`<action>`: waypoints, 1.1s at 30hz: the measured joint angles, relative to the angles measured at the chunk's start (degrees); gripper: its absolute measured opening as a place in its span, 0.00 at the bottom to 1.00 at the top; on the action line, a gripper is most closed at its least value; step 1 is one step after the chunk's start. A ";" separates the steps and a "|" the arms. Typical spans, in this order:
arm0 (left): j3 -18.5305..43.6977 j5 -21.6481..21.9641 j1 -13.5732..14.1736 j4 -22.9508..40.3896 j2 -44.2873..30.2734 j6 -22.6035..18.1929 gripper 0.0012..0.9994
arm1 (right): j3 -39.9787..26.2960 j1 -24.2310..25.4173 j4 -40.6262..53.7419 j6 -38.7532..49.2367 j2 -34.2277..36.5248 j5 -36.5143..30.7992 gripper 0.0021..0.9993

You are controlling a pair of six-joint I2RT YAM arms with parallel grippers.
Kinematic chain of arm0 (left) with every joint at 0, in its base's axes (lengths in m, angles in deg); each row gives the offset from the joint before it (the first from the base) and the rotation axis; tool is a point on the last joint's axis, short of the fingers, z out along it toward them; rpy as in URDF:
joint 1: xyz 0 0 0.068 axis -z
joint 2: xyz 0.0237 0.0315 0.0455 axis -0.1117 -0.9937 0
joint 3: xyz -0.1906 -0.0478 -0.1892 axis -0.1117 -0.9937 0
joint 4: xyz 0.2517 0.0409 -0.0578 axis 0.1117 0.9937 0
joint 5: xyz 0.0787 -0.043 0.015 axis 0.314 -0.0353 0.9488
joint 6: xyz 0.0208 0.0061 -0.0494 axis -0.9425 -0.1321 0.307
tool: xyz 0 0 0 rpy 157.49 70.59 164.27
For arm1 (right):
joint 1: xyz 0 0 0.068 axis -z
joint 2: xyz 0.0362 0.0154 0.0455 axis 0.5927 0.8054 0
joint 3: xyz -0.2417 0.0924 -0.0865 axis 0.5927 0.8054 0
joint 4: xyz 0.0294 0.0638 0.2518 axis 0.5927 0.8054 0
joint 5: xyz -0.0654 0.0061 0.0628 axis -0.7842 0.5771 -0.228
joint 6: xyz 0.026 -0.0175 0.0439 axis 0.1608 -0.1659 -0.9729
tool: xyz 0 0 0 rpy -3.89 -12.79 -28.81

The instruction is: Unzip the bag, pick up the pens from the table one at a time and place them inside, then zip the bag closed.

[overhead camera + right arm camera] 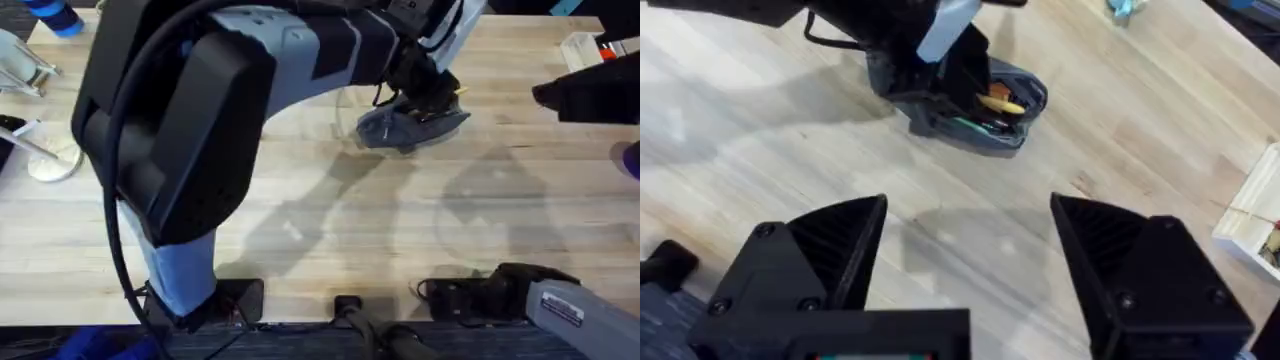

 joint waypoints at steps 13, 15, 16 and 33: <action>0.00 9.24 0.02 8.61 -0.03 -2.13 0.91 | 0.04 0.00 -0.98 0.61 2.20 0.00 1.00; 0.00 9.57 0.00 8.61 -0.03 -2.11 0.99 | 0.04 0.00 -0.98 0.61 2.19 0.00 1.00; 0.00 9.60 0.00 8.61 -0.03 -2.11 0.99 | 0.04 0.00 -0.98 0.61 2.21 0.00 1.00; 0.00 10.01 -2.61 14.57 6.56 -2.25 0.99 | 0.04 0.00 -0.98 0.61 2.21 0.00 1.00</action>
